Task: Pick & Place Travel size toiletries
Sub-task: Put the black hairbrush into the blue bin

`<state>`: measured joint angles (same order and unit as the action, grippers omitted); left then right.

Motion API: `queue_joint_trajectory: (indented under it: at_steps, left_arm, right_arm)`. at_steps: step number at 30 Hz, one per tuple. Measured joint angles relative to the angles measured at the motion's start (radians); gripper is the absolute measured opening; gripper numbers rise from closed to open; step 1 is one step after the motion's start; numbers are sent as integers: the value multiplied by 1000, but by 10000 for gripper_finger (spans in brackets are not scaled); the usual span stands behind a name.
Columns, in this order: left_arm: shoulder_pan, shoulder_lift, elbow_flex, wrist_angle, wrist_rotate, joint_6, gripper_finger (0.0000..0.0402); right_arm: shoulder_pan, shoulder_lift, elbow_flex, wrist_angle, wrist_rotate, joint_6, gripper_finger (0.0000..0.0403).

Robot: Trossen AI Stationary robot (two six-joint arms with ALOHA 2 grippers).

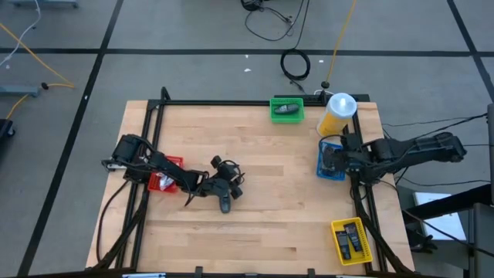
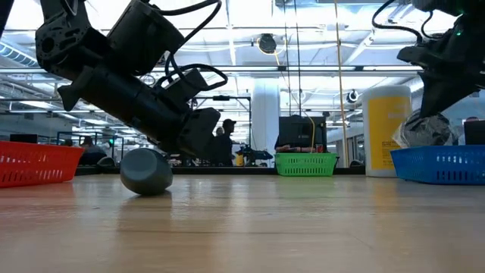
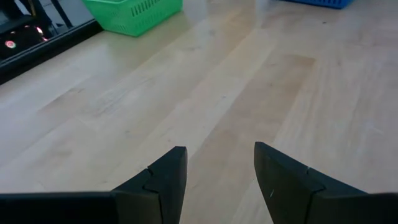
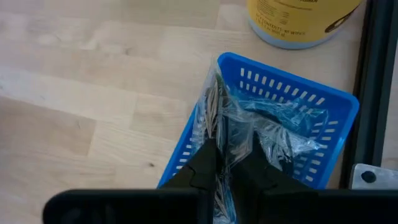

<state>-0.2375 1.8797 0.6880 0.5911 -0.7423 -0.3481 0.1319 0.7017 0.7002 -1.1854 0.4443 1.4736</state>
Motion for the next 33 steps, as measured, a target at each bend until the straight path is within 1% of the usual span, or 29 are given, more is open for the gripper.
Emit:
queue_joint_trajectory:
  at_steps: [8,12,15,19,23,27,30,33]
  left_arm:
    - [0,0,0,0,10,0,186]
    - [0,0,0,0,10,0,186]
    - [0,0,0,1,11,0,186]
    - [0,0,0,1,11,0,186]
    - [0,0,0,2,12,0,186]
    - [0,0,0,2,11,0,186]
    - [2,0,0,2,12,0,186]
    - [2,0,0,3,12,0,186]
  right_arm:
    - [-79,2,-26,52,-65,-109,25]
    - [-114,10,-68,129,-133,-180,37]
    - [-138,16,-92,163,-162,-218,51]
    - [-169,17,-100,169,-222,-287,87]
    - [-198,16,-97,164,-276,-367,144]
    - [-236,16,-59,147,-342,-445,199]
    - [-270,18,-16,104,-382,-468,220]
    - [-298,21,38,32,-380,-491,225]
